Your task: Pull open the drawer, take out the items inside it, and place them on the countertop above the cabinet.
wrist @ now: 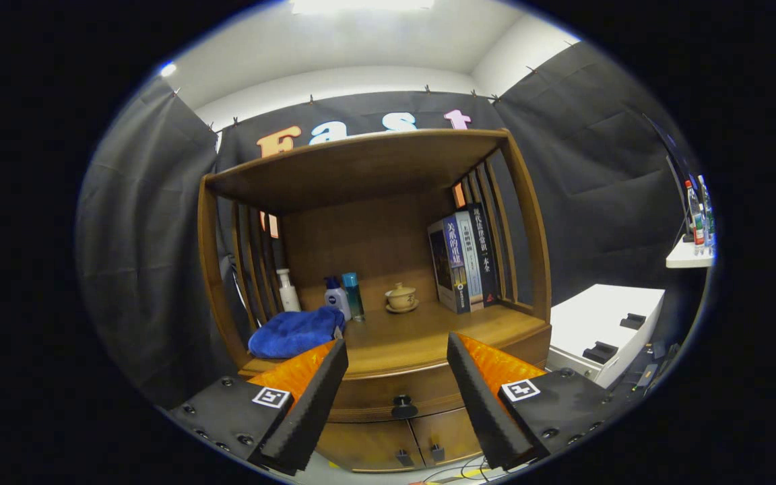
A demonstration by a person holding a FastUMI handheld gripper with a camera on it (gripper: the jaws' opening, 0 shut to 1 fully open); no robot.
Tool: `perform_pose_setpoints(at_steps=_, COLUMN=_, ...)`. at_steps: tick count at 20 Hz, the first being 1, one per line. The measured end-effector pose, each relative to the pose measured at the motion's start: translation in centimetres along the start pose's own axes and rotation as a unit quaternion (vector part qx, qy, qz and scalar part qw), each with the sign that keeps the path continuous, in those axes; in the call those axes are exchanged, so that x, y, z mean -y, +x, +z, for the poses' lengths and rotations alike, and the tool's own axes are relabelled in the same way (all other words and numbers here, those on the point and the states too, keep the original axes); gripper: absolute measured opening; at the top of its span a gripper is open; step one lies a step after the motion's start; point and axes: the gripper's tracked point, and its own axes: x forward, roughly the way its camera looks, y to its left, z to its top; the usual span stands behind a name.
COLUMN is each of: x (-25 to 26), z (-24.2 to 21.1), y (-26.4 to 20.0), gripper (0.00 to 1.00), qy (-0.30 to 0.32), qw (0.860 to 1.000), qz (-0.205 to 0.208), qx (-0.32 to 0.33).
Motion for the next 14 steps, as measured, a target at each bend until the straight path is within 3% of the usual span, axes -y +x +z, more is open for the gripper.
perform_pose_setpoints(at_steps=6, x=0.6, z=-5.1, y=2.8, gripper=0.98, qy=-0.013, qw=1.000, qz=0.010, qx=-0.003)
perform_pose_setpoints(at_steps=14, x=1.6, z=-13.0, y=7.1, gripper=0.98, qy=-0.027, qw=0.998, qz=0.010, qx=-0.053)
